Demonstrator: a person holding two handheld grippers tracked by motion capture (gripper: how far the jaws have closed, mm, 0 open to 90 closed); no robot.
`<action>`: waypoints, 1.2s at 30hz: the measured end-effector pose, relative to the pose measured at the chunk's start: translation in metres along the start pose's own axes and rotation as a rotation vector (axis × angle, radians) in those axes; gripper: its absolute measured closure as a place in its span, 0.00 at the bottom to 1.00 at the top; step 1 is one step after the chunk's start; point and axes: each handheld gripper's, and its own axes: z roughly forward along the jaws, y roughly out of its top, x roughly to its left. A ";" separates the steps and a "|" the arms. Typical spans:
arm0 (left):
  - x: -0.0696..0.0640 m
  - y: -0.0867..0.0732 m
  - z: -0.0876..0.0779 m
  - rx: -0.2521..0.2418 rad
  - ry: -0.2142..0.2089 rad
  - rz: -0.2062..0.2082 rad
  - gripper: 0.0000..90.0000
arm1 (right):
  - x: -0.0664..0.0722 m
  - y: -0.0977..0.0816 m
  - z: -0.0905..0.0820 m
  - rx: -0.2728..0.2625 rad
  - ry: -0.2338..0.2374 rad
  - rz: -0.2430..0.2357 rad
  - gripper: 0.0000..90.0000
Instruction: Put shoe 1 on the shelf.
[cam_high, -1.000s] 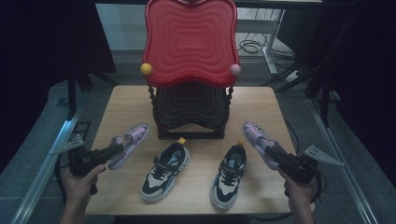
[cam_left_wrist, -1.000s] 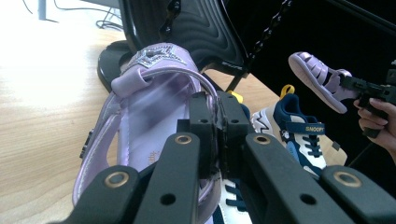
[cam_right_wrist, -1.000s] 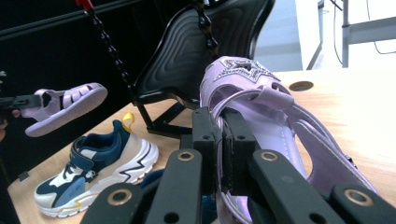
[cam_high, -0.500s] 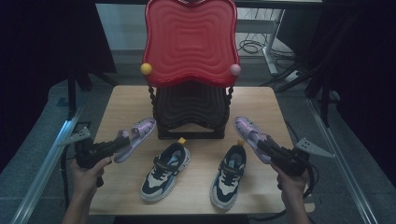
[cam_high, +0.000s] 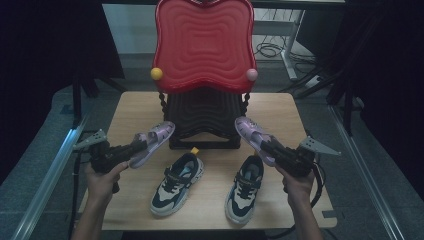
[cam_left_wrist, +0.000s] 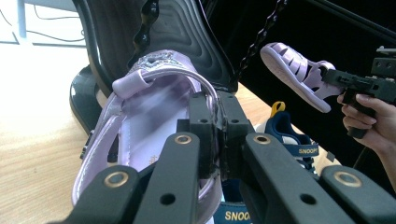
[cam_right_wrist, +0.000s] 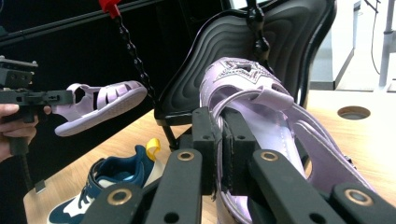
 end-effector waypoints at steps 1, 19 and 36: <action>0.000 0.000 0.000 0.000 0.000 0.000 0.96 | 0.000 0.000 0.000 0.000 0.000 0.000 0.95; -0.013 0.006 0.017 -0.006 -0.032 0.031 0.96 | 0.011 0.000 0.029 0.012 0.031 -0.008 0.95; -0.021 0.019 0.044 0.013 -0.049 0.058 0.96 | 0.015 0.006 0.047 0.010 0.027 0.002 0.95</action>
